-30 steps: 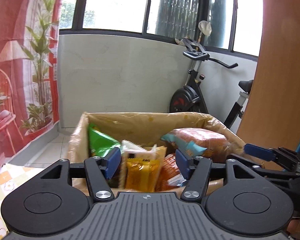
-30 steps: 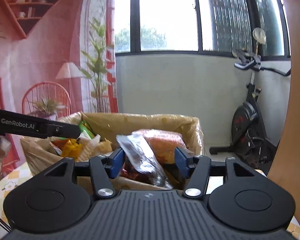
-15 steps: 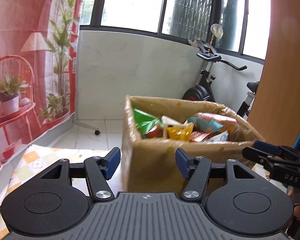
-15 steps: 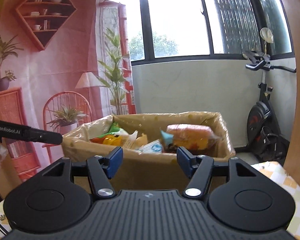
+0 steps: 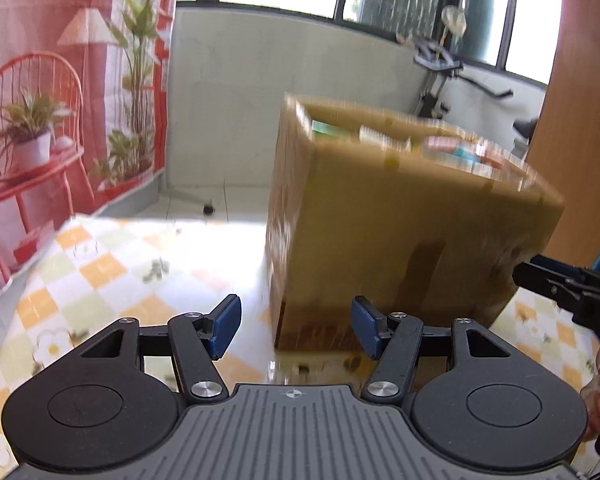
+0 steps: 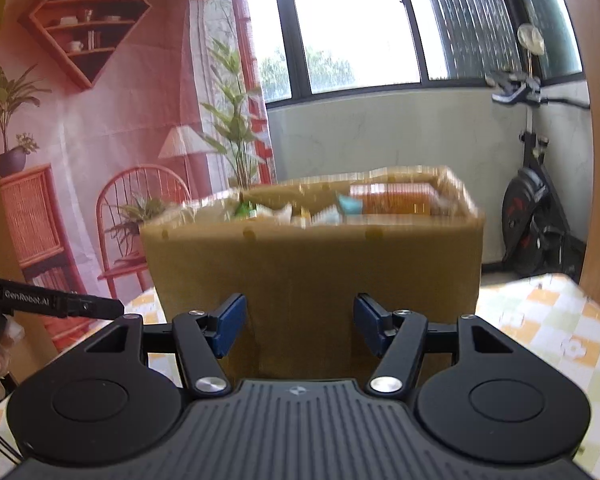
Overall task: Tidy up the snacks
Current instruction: 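Lower both tools back to the remaining snacks on the table, then grasp the clear candy packet with the left tool while the right grasps the orange snack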
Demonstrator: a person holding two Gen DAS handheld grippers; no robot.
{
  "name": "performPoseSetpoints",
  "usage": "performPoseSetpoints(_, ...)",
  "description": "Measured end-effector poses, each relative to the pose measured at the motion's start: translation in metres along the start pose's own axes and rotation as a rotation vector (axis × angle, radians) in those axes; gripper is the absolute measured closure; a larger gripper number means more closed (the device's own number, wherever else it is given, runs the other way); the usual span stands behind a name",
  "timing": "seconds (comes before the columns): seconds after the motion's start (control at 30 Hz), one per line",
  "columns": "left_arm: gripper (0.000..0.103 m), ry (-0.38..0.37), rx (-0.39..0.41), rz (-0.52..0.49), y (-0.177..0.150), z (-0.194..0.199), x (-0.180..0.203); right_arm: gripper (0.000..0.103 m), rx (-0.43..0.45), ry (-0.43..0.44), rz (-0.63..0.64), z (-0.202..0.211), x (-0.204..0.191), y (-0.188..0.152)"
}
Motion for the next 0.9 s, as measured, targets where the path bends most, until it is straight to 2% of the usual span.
performPoseSetpoints(0.2,0.04,0.018,-0.098,-0.057,-0.038,-0.029,0.0,0.04,-0.119,0.03,0.011,-0.024,0.005,-0.038)
performPoseSetpoints(0.37,0.04,0.026,-0.165,-0.091,-0.058,-0.05,-0.001,0.04,-0.256,0.07,0.133,-0.048,-0.006,-0.078)
performPoseSetpoints(0.5,0.04,0.035,-0.189,-0.114,-0.066,-0.059,-0.001,0.04,-0.306,0.11,0.222,-0.056,-0.016,-0.098)
performPoseSetpoints(0.63,0.04,0.048,-0.198,-0.102,-0.069,-0.067,-0.005,0.042,-0.332,0.112,0.254,-0.066,-0.022,-0.105)
performPoseSetpoints(0.77,0.04,0.044,-0.205,-0.102,-0.072,-0.072,-0.005,0.049,-0.361,0.122,0.259,-0.075,-0.023,-0.108)
performPoseSetpoints(0.9,0.04,0.057,-0.193,-0.126,-0.073,-0.072,0.001,0.064,-0.378,0.103,0.239,-0.076,-0.02,-0.112)
Point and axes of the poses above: each gripper's, at about its wrist camera, not at the fingertips, and z roughly against the way its jaws point, x to its right, y to its top, the point moved 2 cm from there along -z, roughly the way its jaws point, and after that the axes turned 3 degrees about x, right-handed, at the moved point
